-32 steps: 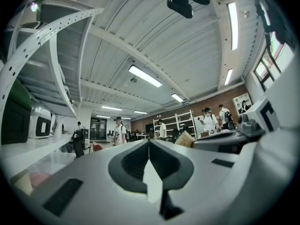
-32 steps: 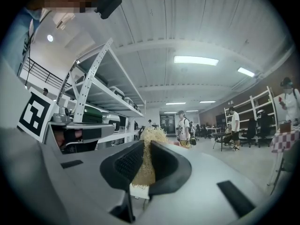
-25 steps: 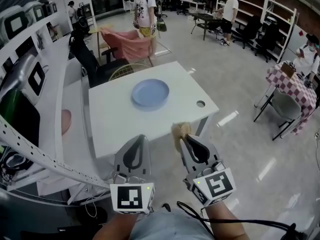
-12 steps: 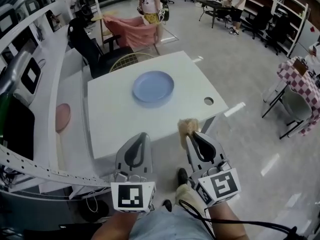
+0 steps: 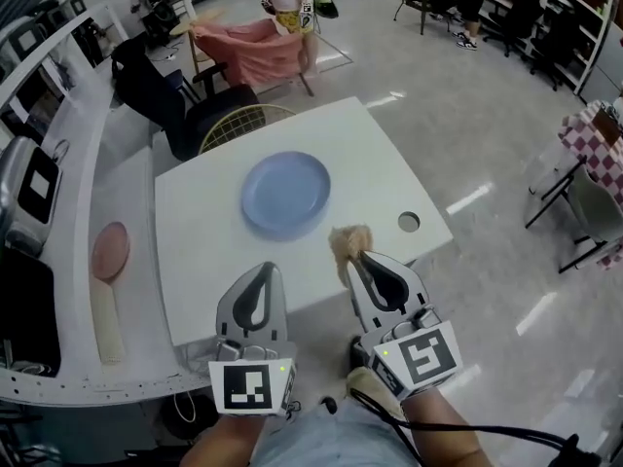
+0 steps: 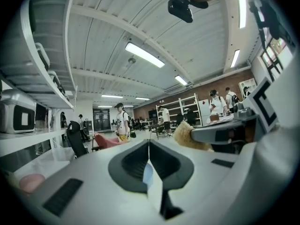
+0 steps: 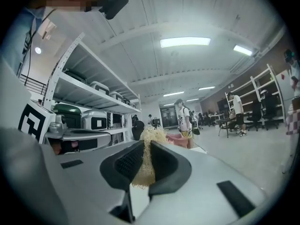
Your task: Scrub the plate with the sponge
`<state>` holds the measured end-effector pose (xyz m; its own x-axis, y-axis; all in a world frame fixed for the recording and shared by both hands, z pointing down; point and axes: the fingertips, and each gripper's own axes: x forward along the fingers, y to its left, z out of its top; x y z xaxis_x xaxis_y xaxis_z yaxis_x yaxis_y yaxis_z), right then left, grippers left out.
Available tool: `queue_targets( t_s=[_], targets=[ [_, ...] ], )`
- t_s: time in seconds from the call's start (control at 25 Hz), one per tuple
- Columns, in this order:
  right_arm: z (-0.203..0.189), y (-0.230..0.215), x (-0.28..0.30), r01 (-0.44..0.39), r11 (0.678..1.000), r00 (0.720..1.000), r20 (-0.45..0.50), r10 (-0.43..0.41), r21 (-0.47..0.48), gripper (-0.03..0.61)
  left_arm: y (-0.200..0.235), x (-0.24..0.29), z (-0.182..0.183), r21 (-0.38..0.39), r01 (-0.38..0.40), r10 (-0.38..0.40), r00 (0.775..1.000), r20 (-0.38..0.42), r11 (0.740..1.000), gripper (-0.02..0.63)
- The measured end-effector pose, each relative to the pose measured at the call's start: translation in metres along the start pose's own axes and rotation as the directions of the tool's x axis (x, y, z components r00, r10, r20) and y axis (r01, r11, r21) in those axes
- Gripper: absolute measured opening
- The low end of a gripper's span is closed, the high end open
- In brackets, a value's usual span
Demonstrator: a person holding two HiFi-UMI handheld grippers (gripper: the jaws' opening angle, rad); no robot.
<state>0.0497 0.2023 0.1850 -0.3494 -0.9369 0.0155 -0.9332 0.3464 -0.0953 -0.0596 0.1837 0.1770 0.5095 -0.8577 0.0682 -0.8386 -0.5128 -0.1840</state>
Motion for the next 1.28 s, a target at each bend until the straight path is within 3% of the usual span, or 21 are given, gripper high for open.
queue_targets(
  t_s=[0.48,0.92,1.28],
  targets=[
    [0.026,-0.058,0.071,-0.113,0.994,0.993,-0.028,0.113,0.007,0.048,0.02,0.065,0.022,-0.005,-0.15,0.15,0.988,-0.023,0.989,0.015],
    [0.055,-0.042,0.124,-0.251,0.966,0.965,0.06,0.255,-0.067,0.048,0.07,0.074,0.04,-0.004,-0.285,0.285,0.958,0.029,0.958,0.015],
    [0.031,-0.034,0.189,-0.273,0.96,0.962,0.005,0.274,-0.06,0.048,0.123,0.11,0.007,-0.036,-0.304,0.303,0.953,-0.024,0.952,0.015]
  ],
)
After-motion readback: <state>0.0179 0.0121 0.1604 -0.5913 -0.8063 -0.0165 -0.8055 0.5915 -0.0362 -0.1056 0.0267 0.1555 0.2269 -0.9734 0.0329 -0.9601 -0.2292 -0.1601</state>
